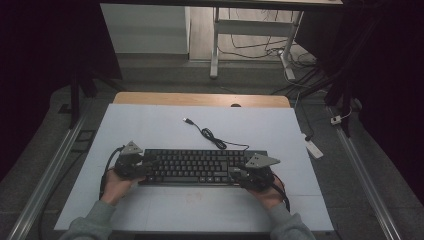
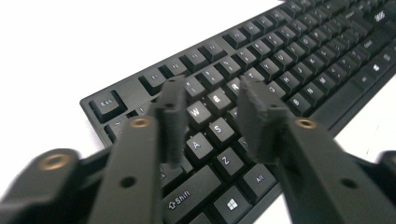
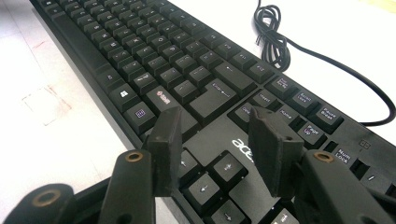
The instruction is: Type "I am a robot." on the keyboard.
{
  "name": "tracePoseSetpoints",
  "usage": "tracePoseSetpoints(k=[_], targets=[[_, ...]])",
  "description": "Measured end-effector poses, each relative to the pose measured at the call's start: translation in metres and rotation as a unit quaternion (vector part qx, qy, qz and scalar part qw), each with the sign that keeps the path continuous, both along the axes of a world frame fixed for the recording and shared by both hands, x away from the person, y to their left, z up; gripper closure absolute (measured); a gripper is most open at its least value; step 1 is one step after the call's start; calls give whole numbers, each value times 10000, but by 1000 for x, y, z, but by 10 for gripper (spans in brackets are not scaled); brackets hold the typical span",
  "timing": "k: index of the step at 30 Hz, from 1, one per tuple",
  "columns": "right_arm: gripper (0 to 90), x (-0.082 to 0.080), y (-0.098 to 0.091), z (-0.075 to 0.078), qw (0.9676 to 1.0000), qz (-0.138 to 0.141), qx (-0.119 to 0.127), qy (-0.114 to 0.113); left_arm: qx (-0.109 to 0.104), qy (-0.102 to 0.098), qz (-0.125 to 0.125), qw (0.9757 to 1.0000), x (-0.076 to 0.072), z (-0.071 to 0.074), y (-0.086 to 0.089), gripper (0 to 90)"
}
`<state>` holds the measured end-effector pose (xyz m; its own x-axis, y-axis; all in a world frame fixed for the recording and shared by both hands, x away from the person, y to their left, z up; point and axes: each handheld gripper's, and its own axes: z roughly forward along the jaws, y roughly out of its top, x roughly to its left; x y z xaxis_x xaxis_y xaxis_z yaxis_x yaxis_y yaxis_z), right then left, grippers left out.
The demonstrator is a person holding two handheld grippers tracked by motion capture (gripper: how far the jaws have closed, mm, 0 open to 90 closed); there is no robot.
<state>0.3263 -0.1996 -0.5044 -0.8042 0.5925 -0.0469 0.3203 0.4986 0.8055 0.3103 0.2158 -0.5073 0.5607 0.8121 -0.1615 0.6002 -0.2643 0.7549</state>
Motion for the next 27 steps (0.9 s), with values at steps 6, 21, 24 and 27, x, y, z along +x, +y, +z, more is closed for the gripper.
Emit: tracePoseSetpoints(k=[6,21,24,27], targets=[[546,-1,0,0,10000,12,33,-28,-81,6,54,10000,0,1,1,470],[545,-8,-10,2,9998,-104,144,-28,-117,-3,-41,9999,2,3,1,415],[545,-11,-16,3,9996,-177,195,-42,-140,36,-94,9999,1,3,1,409],[545,-14,-22,4,9992,-298,271,-43,-123,7,-196,9997,0,4,-1,406]])
